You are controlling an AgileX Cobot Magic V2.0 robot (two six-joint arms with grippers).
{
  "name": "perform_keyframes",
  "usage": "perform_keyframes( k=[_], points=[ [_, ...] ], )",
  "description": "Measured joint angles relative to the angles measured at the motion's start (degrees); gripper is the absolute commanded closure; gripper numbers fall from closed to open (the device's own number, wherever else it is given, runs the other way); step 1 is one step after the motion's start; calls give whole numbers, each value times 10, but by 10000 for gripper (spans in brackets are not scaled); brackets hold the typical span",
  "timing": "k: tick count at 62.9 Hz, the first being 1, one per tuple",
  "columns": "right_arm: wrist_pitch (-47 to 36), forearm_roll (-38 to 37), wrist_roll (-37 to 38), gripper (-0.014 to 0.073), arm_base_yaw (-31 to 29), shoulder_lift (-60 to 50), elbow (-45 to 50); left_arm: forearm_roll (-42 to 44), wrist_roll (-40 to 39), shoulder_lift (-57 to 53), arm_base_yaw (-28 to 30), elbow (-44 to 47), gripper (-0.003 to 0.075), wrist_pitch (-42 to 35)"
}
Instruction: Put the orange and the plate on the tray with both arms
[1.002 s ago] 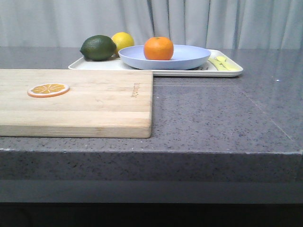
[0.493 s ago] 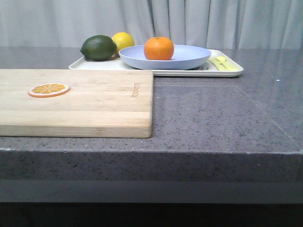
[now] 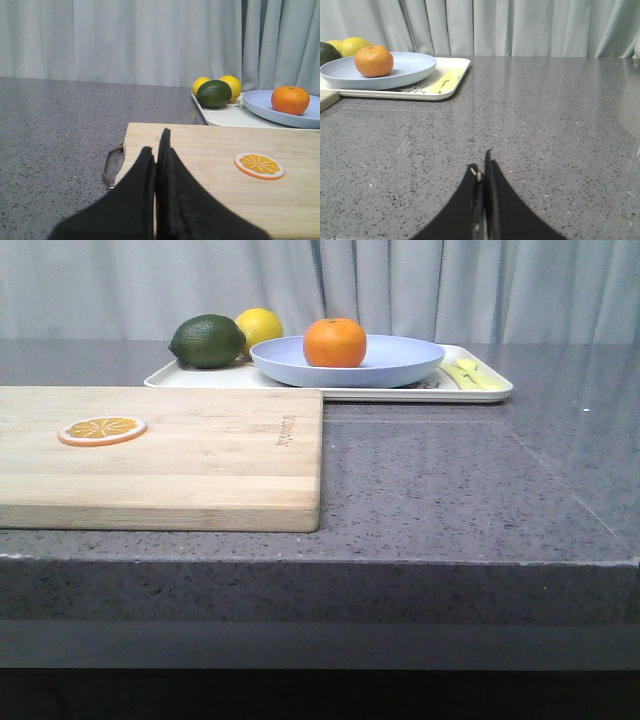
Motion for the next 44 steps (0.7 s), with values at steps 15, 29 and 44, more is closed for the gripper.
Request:
perform_keyframes(
  k=[15, 29, 44],
  points=[
    [0, -60, 79, 660, 0, 0, 0, 0, 0, 0, 0, 0, 740, 0],
    [0, -68, 83, 660, 0, 0, 0, 0, 0, 0, 0, 0, 740, 0],
    [0, -68, 83, 660, 0, 0, 0, 0, 0, 0, 0, 0, 740, 0]
  ],
)
